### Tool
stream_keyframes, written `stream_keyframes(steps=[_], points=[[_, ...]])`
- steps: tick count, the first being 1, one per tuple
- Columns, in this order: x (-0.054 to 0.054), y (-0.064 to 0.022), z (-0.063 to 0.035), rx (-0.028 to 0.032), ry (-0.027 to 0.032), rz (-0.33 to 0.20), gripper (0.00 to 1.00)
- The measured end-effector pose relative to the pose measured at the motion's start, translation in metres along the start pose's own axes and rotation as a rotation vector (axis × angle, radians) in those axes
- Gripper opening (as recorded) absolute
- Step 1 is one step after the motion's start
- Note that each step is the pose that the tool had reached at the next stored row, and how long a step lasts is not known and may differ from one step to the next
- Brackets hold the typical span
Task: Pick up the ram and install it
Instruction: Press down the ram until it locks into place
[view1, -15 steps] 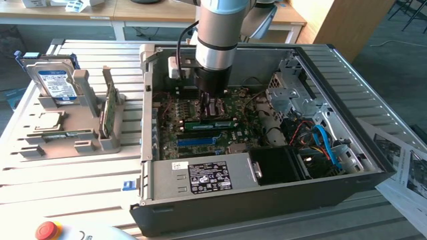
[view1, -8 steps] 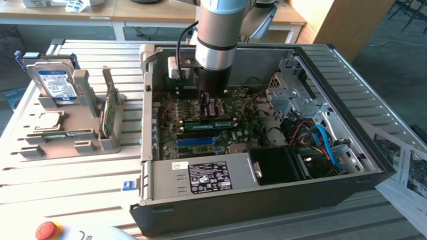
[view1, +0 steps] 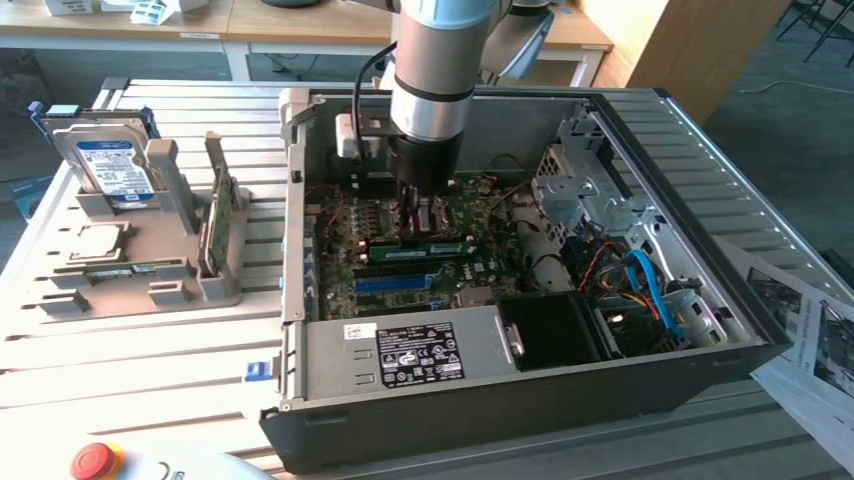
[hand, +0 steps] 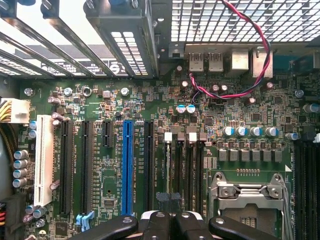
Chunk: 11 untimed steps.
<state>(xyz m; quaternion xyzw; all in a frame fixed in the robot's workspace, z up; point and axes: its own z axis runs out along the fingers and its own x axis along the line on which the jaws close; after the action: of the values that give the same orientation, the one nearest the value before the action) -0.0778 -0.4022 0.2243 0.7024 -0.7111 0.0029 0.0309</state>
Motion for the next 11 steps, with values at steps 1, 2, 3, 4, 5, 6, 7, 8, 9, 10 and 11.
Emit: stream_keyframes(steps=[1,2,3,4,5,6,7,8,9,10,11], points=[[0.0000,0.0000,0.0001,0.0000,0.0001,0.000,0.11],[0.0000,0.0000,0.0003,0.0000,0.0001,0.000,0.11],[0.0000,0.0000,0.0004,0.0000,0.0000,0.000,0.11],[-0.0001,0.0000,0.0005,0.0000,0.0000,0.000,0.11],[0.0000,0.0000,0.0006,0.0000,0.0000,0.000,0.11],[0.0000,0.0000,0.0008,0.0000,0.0000,0.000,0.11],[0.0000,0.0000,0.0009,0.0000,0.0000,0.000,0.11],[0.0000,0.0000,0.0011,0.0000,0.0001,0.000,0.11],[-0.0001,-0.0001,0.0012,0.0000,0.0000,0.000,0.11],[-0.0001,-0.0001,0.0014,0.0000,0.0000,0.000,0.11],[-0.0001,-0.0001,0.0015,0.0001,0.0000,0.000,0.11]])
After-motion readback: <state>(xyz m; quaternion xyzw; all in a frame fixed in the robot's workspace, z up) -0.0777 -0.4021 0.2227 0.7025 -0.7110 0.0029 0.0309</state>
